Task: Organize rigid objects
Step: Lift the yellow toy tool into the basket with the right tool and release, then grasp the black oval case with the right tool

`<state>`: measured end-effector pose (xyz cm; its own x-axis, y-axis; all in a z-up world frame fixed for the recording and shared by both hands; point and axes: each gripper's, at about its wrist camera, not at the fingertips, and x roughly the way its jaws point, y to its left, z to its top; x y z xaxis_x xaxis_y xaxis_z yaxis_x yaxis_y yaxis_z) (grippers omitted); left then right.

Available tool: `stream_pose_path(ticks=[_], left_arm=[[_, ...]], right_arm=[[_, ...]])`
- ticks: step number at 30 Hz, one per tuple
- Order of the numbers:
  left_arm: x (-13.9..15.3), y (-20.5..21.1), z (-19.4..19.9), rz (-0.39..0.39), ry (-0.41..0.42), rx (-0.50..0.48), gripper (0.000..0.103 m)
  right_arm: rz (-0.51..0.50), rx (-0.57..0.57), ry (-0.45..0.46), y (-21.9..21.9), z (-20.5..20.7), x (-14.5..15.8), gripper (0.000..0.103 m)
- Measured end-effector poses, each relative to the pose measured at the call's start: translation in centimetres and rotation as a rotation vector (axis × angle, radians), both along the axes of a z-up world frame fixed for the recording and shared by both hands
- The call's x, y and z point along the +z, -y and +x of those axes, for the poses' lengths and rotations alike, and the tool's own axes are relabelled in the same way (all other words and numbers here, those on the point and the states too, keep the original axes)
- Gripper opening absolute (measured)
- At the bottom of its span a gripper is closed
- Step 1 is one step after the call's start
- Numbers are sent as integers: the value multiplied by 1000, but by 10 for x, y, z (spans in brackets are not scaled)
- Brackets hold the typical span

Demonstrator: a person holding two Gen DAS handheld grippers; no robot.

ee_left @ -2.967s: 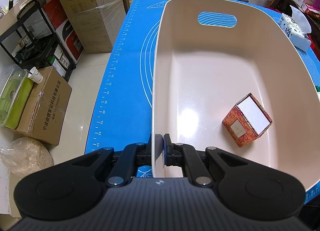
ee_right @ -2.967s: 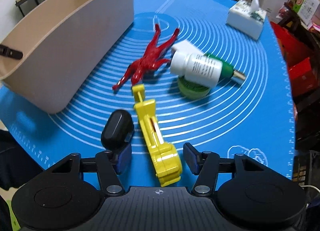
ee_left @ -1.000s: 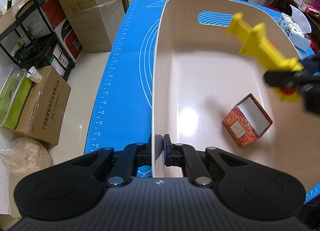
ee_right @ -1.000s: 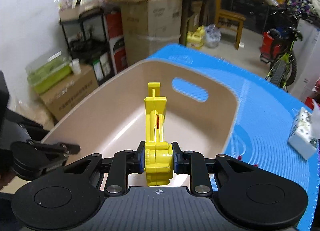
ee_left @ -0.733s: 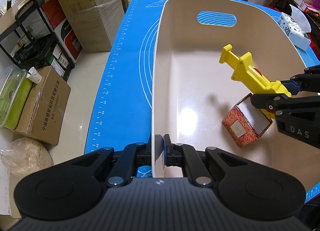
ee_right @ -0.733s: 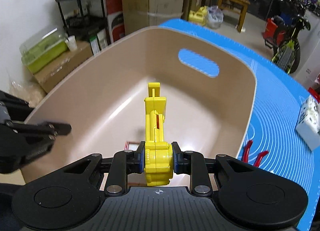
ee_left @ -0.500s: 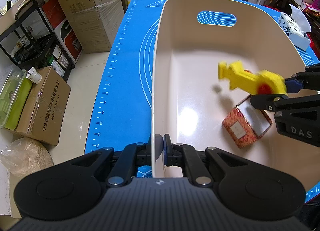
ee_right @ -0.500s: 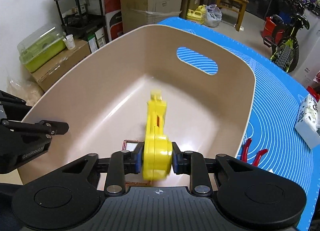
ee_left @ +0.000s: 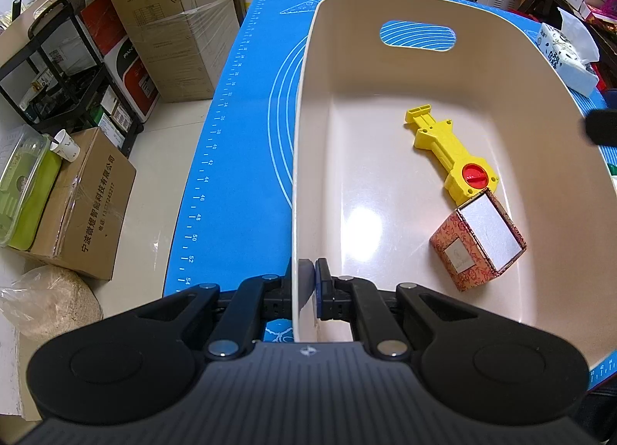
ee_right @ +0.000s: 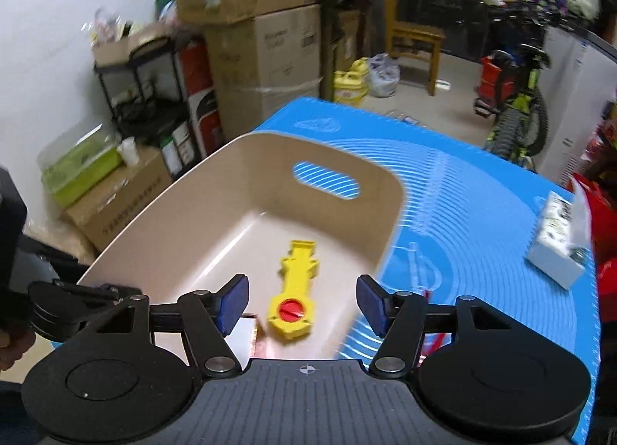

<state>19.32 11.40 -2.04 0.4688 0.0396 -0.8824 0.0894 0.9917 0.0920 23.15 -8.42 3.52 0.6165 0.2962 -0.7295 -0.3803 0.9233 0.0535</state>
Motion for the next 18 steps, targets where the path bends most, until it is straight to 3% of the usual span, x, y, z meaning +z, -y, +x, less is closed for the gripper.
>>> stream_pose_path(ticks=[8, 18], left_arm=[[0, 0, 0, 3, -1, -2, 9], [0, -1, 1, 7, -2, -9, 10]], right_arm=[[12, -117, -14, 55, -18, -3, 77], [2, -257, -157, 86, -55, -65, 78]])
